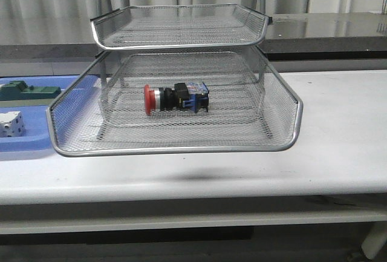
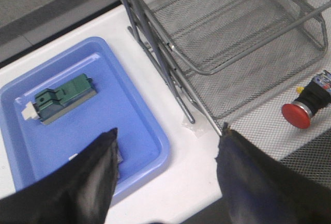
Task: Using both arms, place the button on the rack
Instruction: 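Raise the left gripper away from the mesh tray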
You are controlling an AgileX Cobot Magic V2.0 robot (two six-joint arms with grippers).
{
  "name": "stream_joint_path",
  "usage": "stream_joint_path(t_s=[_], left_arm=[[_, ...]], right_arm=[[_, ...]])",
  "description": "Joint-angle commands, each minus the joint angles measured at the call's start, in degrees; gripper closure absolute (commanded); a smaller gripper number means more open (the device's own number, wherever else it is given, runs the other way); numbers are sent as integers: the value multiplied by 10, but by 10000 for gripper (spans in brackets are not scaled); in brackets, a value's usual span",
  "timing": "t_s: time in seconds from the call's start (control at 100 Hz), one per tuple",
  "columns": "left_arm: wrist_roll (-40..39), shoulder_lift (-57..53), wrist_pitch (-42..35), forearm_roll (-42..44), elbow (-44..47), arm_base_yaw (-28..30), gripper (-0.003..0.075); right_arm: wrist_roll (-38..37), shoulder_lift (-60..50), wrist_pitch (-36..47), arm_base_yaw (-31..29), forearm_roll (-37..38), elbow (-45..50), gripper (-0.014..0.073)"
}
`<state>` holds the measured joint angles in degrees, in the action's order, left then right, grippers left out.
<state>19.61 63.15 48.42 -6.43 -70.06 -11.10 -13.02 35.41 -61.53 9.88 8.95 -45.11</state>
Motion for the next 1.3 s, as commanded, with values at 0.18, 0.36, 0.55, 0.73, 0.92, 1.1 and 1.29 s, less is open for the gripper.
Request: stream_joint_path(t_s=[0.18, 0.36, 0.55, 0.73, 0.92, 1.1, 1.29], left_arm=[[-22, -180, -253, -17, 202, 12, 314], [-22, -285, -370, -27, 329, 12, 314], [-22, -376, -454, -66, 440, 12, 314], [-22, -454, -509, -104, 517, 12, 314], [-22, -507, -523, -117, 557, 12, 314], [-22, -512, -523, -126, 561, 12, 314], [-22, -512, -523, -126, 561, 12, 314]], right_arm=[[3, 2, 27, -2, 12, -20, 662], [3, 2, 27, -2, 12, -20, 662], [3, 2, 27, -2, 12, -20, 662], [3, 2, 27, -2, 12, -20, 662], [3, 2, 27, -2, 12, -20, 662], [3, 2, 27, -2, 12, -20, 662], [3, 2, 27, -2, 12, -20, 662]])
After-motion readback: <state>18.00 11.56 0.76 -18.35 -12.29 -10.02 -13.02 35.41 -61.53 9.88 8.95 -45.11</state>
